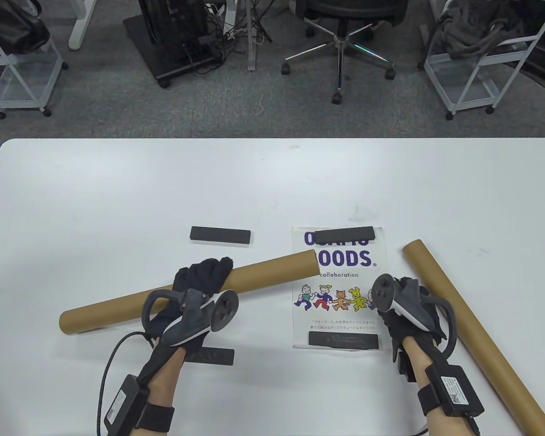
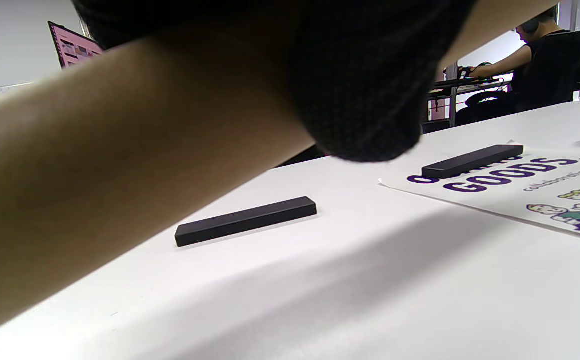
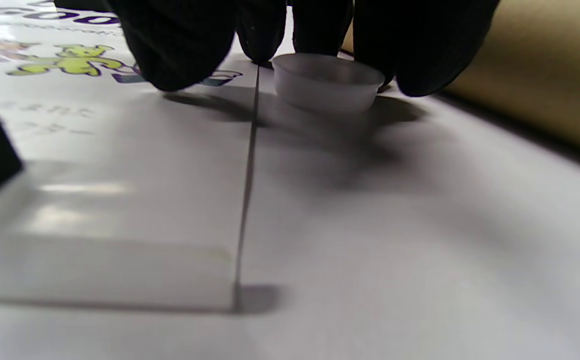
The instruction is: Roll up posters and store in mailing tubes
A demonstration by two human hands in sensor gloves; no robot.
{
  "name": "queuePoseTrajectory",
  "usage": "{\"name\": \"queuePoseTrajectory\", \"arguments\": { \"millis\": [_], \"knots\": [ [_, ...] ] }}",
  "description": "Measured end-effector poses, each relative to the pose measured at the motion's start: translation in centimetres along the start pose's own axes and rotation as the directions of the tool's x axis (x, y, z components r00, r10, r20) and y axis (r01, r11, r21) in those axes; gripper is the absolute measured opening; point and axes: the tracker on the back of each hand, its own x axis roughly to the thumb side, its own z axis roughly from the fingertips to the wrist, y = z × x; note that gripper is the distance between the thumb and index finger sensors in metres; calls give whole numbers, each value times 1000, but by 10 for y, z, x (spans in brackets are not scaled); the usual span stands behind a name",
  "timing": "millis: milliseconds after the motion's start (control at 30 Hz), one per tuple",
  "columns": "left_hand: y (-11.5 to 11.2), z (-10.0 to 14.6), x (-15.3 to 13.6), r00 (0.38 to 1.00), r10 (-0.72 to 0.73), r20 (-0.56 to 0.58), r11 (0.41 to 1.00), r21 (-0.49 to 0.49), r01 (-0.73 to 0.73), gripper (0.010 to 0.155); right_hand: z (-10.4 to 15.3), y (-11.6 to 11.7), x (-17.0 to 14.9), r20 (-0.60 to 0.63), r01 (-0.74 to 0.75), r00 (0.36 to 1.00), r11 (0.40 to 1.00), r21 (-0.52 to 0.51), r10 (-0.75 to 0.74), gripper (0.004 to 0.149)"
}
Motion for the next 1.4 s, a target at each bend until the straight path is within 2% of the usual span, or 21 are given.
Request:
{"name": "queuePoseTrajectory", "arguments": {
  "millis": [367,700,900,967,1067,1167,1233,1267,1300,1400],
  "knots": [
    [0,0,-1,1000,-2,-5,1000,-10,2,88,3,-4,1,-34,-99,995,991,-89,96,62],
    [1,0,-2,1000,-16,-10,1000,-18,16,88,4,-7,-1,-30,-76,997,991,-110,73,57],
    [1,0,-1,1000,-28,-6,999,-19,28,88,14,-26,-1,50,64,997,982,-179,-56,57],
    [1,0,-1,999,-31,-4,999,-19,31,88,17,-35,-2,85,162,985,967,-196,-147,57],
    [1,0,0,999,-38,-2,999,-20,38,88,18,-48,-6,176,320,939,937,-140,-294,56],
    [2,0,1,999,-47,2,999,-21,48,88,19,-58,-10,280,496,844,865,-82,-457,57],
    [2,-1,2,999,-54,5,998,-25,54,88,20,-63,-11,318,621,744,783,-8,-587,56],
    [2,-1,3,998,-58,7,998,-27,58,88,19,-64,-11,327,695,670,718,43,-667,56],
    [1,-1,3,998,-60,9,998,-28,60,88,19,-64,-10,330,731,625,679,68,-707,56],
    [1,-1,6,997,-75,16,997,-36,75,88,17,-63,-8,346,848,433,507,157,-832,56]
  ]
}}
